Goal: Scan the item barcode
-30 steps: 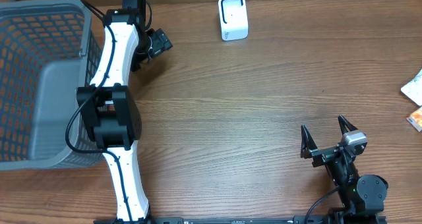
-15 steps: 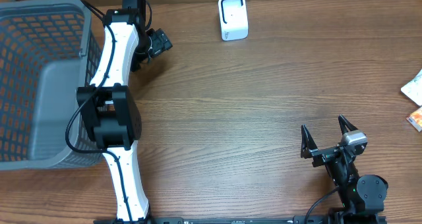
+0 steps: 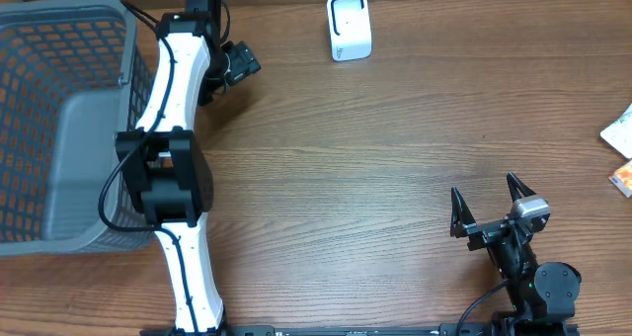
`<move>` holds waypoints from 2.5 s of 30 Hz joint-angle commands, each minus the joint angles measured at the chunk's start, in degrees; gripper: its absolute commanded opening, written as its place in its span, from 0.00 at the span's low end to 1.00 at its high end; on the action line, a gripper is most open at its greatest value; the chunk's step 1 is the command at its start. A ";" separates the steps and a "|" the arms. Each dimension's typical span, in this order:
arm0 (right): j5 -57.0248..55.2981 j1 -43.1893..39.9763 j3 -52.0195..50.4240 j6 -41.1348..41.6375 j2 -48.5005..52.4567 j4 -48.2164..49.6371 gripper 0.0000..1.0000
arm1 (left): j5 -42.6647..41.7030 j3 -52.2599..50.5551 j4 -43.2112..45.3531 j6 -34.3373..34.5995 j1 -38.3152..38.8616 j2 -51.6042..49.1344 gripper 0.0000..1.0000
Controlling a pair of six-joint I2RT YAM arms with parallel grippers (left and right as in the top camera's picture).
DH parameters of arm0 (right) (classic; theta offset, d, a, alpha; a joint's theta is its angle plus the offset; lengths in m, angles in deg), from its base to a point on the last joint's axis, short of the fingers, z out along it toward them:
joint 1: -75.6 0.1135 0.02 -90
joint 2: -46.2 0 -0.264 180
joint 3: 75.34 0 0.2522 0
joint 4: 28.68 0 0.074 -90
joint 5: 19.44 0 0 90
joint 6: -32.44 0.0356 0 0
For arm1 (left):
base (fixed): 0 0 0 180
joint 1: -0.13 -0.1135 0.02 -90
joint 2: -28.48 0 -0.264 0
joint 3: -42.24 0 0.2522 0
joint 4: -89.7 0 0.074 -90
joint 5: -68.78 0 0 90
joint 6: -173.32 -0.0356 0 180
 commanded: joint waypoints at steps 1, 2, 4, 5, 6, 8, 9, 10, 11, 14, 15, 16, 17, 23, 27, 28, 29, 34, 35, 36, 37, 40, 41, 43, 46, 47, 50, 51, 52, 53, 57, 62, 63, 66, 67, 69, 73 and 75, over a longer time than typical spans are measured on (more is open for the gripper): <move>-0.44 0.35 -0.61 0.13 -0.57 0.26 1.00 | 0.33 0.04 0.00 0.87 3.69 10.71 1.00; -0.44 0.35 -0.61 0.13 -0.57 0.26 1.00 | 0.76 0.04 0.35 0.90 4.39 12.72 1.00; -0.44 0.35 -0.61 0.13 -0.57 0.26 1.00 | 6.91 0.04 4.76 0.87 5.90 16.33 1.00; -0.44 0.35 -0.61 0.13 -0.57 0.26 1.00 | 8.44 0.04 6.27 0.90 6.60 18.01 1.00; -0.42 0.35 -0.61 0.13 -0.57 0.26 1.00 | 8.57 0.04 6.84 0.90 7.21 19.61 1.00; -0.44 0.35 -0.61 0.13 -0.57 0.26 1.00 | 8.41 0.04 6.43 0.87 8.68 23.87 1.00; -0.44 0.35 -0.61 0.13 -0.57 0.26 1.00 | 8.41 0.04 6.14 0.90 9.22 25.51 1.00; -0.44 0.35 -0.61 0.13 -0.57 0.26 1.00 | 8.41 0.04 6.05 0.90 9.64 26.82 1.00; -0.44 0.35 -0.61 0.13 -0.57 0.26 1.00 | 8.41 0.04 5.88 0.87 10.01 28.15 1.00; -0.44 0.35 -0.61 0.13 -0.57 0.26 1.00 | 10.84 0.04 2.29 -0.66 10.51 32.37 1.00; -0.44 0.35 -0.61 0.13 -0.57 0.26 1.00 | 10.95 0.04 -0.31 -1.33 10.51 33.64 1.00; -0.44 0.35 -0.61 0.13 -0.57 0.26 1.00 | 11.96 0.04 -3.80 -1.92 10.51 35.04 1.00; -0.42 0.35 -0.61 0.13 -0.57 0.26 1.00 | 13.40 0.04 -7.41 -1.92 10.51 36.61 1.00; -0.44 0.35 -0.61 0.13 -0.57 0.26 1.00 | 14.84 -8.98 -5.38 -4.90 10.51 46.93 1.00; -0.44 0.35 -0.61 0.13 -0.57 0.26 1.00 | 8.87 -30.21 12.28 -13.42 10.45 60.08 1.00; -0.44 0.35 -0.61 0.13 -0.57 0.26 1.00 | 4.68 -38.47 20.00 -17.94 10.45 65.09 1.00; -0.44 0.35 -0.61 0.13 -0.57 0.26 1.00 | 0.72 -45.51 26.38 -23.23 10.45 69.61 1.00; -0.42 0.35 -0.61 0.13 -0.57 0.26 1.00 | -4.87 -71.69 39.52 -34.47 8.35 92.19 1.00; -0.44 0.35 -0.61 0.13 -0.57 0.26 1.00 | -5.18 -73.83 39.50 -34.32 7.41 95.27 1.00; -0.42 0.35 -0.61 0.13 -0.57 0.26 1.00 | -6.19 -76.72 39.41 -34.27 6.12 99.58 1.00; -0.42 0.35 -0.61 0.13 -0.57 0.26 1.00 | -6.80 -79.30 39.30 -34.27 5.09 103.54 1.00; -0.44 0.35 -0.61 0.13 -0.57 0.26 1.00 | -6.80 -86.44 38.36 -35.17 3.85 114.05 1.00; -0.44 0.35 -0.61 0.13 -0.57 0.26 1.00 | -6.80 -88.74 38.45 -35.17 3.85 116.41 1.00; -0.42 0.35 -0.61 0.13 -0.57 0.26 1.00 | -6.82 -92.24 38.84 -35.12 3.85 119.21 1.00; -0.44 0.35 -0.61 0.13 -0.57 0.26 1.00 | -7.26 -97.94 38.84 -35.12 2.56 123.93 1.00; -0.44 0.35 -0.61 0.13 -0.57 0.26 1.00 | -7.23 -98.88 38.86 -35.12 2.32 124.69 1.00; -0.44 0.35 -0.61 0.13 -0.57 0.26 1.00 | -7.21 -103.56 39.76 -35.12 1.49 128.67 1.00; -0.44 0.35 -0.61 0.13 -0.57 0.26 1.00 | -7.19 -104.63 40.44 -35.12 1.33 129.81 1.00; -0.44 0.35 -0.61 0.13 -0.57 0.26 1.00 | -7.06 -106.01 41.48 -35.12 1.18 131.34 1.00; -0.44 0.35 -0.61 0.13 -0.57 0.26 1.00 | -6.93 -107.78 43.39 -35.12 0.96 132.93 1.00; -0.44 0.35 -0.61 0.13 -0.57 0.26 1.00 | -0.46 -112.02 50.36 -29.29 -0.04 132.80 1.00; -0.42 0.35 -0.61 0.13 -0.57 0.26 1.00 | 4.24 -120.37 61.37 -23.10 -0.33 132.80 1.00; -0.44 0.35 -0.61 0.13 -0.57 0.26 1.00 | 4.55 -121.76 62.49 -21.88 -0.33 132.80 1.00; -0.44 0.35 -0.61 0.13 -0.57 0.26 1.00 | 5.07 -121.66 61.31 -21.64 -0.35 132.80 1.00; -0.44 0.35 -0.61 0.13 -0.57 0.26 1.00 | 5.46 -121.66 61.31 -21.75 -0.39 132.80 1.00; -0.44 0.35 -0.61 0.13 -0.57 0.26 1.00 | 7.37 -121.66 60.43 -21.79 -0.39 132.80 1.00; -0.44 0.35 -0.61 0.13 -0.57 0.26 1.00 | 6.67 -121.66 60.28 -25.62 -0.39 132.80 1.00; -0.42 0.35 -0.61 0.13 -0.57 0.26 1.00 | 6.19 -121.66 60.19 -27.89 -0.39 132.80 1.00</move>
